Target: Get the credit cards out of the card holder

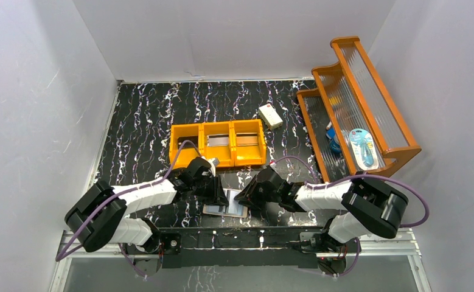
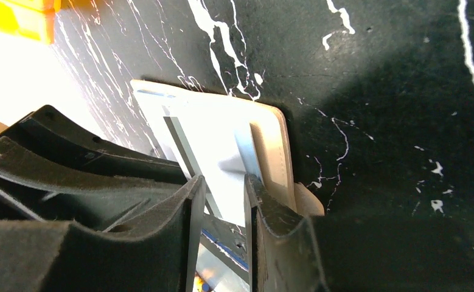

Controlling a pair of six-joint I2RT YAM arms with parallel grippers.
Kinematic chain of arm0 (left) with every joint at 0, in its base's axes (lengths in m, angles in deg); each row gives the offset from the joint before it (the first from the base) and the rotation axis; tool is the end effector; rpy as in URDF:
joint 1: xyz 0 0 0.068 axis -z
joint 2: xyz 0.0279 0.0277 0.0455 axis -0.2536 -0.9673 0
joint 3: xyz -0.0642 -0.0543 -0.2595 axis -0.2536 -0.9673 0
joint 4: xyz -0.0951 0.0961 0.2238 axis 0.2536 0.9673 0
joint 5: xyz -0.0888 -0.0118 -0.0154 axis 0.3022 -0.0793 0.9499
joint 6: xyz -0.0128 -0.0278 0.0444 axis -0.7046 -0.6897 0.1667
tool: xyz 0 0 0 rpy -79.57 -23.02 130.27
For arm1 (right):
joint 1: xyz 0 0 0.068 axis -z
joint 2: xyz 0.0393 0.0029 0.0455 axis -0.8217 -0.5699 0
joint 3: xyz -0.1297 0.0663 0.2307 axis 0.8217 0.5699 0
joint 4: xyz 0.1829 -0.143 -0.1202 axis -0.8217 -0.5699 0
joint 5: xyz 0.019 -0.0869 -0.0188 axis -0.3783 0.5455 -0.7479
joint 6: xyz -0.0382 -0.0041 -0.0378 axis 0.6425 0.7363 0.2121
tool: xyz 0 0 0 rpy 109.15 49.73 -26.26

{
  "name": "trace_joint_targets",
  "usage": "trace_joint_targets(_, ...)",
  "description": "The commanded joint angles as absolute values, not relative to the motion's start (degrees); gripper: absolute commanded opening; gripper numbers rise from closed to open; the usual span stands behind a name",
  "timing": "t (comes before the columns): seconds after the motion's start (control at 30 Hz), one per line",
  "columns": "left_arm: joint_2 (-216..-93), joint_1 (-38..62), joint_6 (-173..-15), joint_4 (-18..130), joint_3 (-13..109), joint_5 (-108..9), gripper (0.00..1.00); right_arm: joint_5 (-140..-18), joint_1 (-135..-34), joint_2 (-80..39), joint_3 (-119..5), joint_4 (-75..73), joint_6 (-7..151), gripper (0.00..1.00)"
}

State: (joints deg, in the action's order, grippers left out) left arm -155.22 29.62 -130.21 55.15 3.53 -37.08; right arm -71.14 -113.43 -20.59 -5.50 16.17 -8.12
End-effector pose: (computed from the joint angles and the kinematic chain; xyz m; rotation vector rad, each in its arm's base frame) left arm 0.1625 -0.1763 0.1517 0.1129 2.6303 -1.1151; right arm 0.1304 0.2099 0.1297 0.6569 2.5595 1.1602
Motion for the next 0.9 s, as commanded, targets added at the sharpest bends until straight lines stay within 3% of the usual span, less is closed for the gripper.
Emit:
trace_joint_targets(0.0,-152.42,29.42,-128.77,59.30,4.51,-38.47,0.14,-67.33,-113.26,-21.46,-2.71,4.83,-6.50,0.39)
trace_joint_targets(0.17,-152.34,29.40,-128.59,59.42,5.21,-38.10,0.00,-67.20,-113.24,-21.12,-2.67,4.43,-6.52,0.39)
trace_joint_targets(0.87,-151.53,29.38,-125.94,64.43,7.25,-39.71,0.00,-66.00,-113.18,-17.43,-6.16,2.63,-0.82,0.44)
